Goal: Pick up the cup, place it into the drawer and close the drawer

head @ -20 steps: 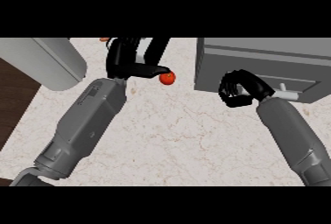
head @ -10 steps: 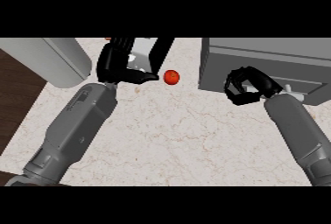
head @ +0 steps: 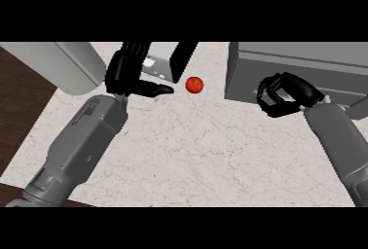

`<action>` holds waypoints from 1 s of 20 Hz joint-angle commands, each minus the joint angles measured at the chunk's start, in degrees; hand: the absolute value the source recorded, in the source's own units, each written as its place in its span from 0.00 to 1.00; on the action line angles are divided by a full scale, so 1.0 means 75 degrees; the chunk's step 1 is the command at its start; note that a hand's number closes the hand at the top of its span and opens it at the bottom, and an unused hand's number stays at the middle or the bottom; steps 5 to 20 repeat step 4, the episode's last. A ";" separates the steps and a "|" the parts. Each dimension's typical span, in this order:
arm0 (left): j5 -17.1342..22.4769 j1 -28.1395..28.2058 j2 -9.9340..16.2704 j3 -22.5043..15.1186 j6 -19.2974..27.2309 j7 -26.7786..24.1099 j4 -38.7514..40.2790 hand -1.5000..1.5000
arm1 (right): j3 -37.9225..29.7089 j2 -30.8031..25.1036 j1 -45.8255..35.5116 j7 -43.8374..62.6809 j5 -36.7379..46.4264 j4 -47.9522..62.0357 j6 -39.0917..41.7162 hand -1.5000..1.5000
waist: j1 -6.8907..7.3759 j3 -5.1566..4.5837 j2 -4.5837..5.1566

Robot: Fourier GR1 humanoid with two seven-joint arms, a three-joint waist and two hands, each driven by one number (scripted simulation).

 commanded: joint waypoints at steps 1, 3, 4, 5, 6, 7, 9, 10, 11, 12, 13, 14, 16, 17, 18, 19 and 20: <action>0.0010 0.0116 -0.0050 -0.0033 -0.0042 -0.0027 -0.0115 0.00 | -0.0714 -0.0904 -0.1321 0.0549 -0.0006 0.0218 -0.0882 1.00 | 0.0285 -0.0113 0.0094; 0.0077 0.0174 0.0077 0.0014 -0.0175 0.0051 -0.0162 0.00 | -0.0662 -0.0952 -0.1221 0.0557 0.0022 0.0164 -0.0833 1.00 | 0.0346 -0.0117 0.0088; 0.0027 0.0184 0.0086 0.0000 -0.0090 0.0025 -0.0138 0.00 | -0.0713 -0.0939 -0.1205 0.0570 -0.0048 0.0128 -0.0822 1.00 | 0.0355 -0.0111 0.0109; 0.0027 0.0184 0.0086 0.0000 -0.0090 0.0025 -0.0138 0.00 | -0.0713 -0.0939 -0.1205 0.0570 -0.0048 0.0128 -0.0822 1.00 | 0.0355 -0.0111 0.0109; 0.0027 0.0184 0.0086 0.0000 -0.0090 0.0025 -0.0138 0.00 | -0.0713 -0.0939 -0.1205 0.0570 -0.0048 0.0128 -0.0822 1.00 | 0.0355 -0.0111 0.0109; 0.0027 0.0184 0.0086 0.0000 -0.0090 0.0025 -0.0138 0.00 | -0.0713 -0.0939 -0.1205 0.0570 -0.0048 0.0128 -0.0822 1.00 | 0.0355 -0.0111 0.0109; 0.0027 0.0184 0.0086 0.0000 -0.0090 0.0025 -0.0138 0.00 | -0.0713 -0.0939 -0.1205 0.0570 -0.0048 0.0128 -0.0822 1.00 | 0.0355 -0.0111 0.0109; 0.0027 0.0184 0.0086 0.0000 -0.0090 0.0025 -0.0138 0.00 | -0.0713 -0.0939 -0.1205 0.0570 -0.0048 0.0128 -0.0822 1.00 | 0.0355 -0.0111 0.0109; 0.0027 0.0184 0.0086 0.0000 -0.0090 0.0025 -0.0138 0.00 | -0.0713 -0.0939 -0.1205 0.0570 -0.0048 0.0128 -0.0822 1.00 | 0.0355 -0.0111 0.0109; 0.0027 0.0184 0.0086 0.0000 -0.0090 0.0025 -0.0138 0.00 | -0.0713 -0.0939 -0.1205 0.0570 -0.0048 0.0128 -0.0822 1.00 | 0.0355 -0.0111 0.0109; 0.0027 0.0184 0.0086 0.0000 -0.0090 0.0025 -0.0138 0.00 | -0.0713 -0.0939 -0.1205 0.0570 -0.0048 0.0128 -0.0822 1.00 | 0.0355 -0.0111 0.0109; 0.0027 0.0184 0.0086 0.0000 -0.0090 0.0025 -0.0138 0.00 | -0.0713 -0.0939 -0.1205 0.0570 -0.0048 0.0128 -0.0822 1.00 | 0.0355 -0.0111 0.0109; 0.0027 0.0184 0.0086 0.0000 -0.0090 0.0025 -0.0138 0.00 | -0.0713 -0.0939 -0.1205 0.0570 -0.0048 0.0128 -0.0822 1.00 | 0.0355 -0.0111 0.0109; 0.0027 0.0184 0.0086 0.0000 -0.0090 0.0025 -0.0138 0.00 | -0.0713 -0.0939 -0.1205 0.0570 -0.0048 0.0128 -0.0822 1.00 | 0.0355 -0.0111 0.0109; 0.0027 0.0184 0.0086 0.0000 -0.0090 0.0025 -0.0138 0.00 | -0.0713 -0.0939 -0.1205 0.0570 -0.0048 0.0128 -0.0822 1.00 | 0.0355 -0.0111 0.0109; 0.0027 0.0184 0.0086 0.0000 -0.0090 0.0025 -0.0138 0.00 | -0.0713 -0.0939 -0.1205 0.0570 -0.0048 0.0128 -0.0822 1.00 | 0.0355 -0.0111 0.0109; 0.0027 0.0184 0.0086 0.0000 -0.0090 0.0025 -0.0138 0.00 | -0.0713 -0.0939 -0.1205 0.0570 -0.0048 0.0128 -0.0822 1.00 | 0.0355 -0.0111 0.0109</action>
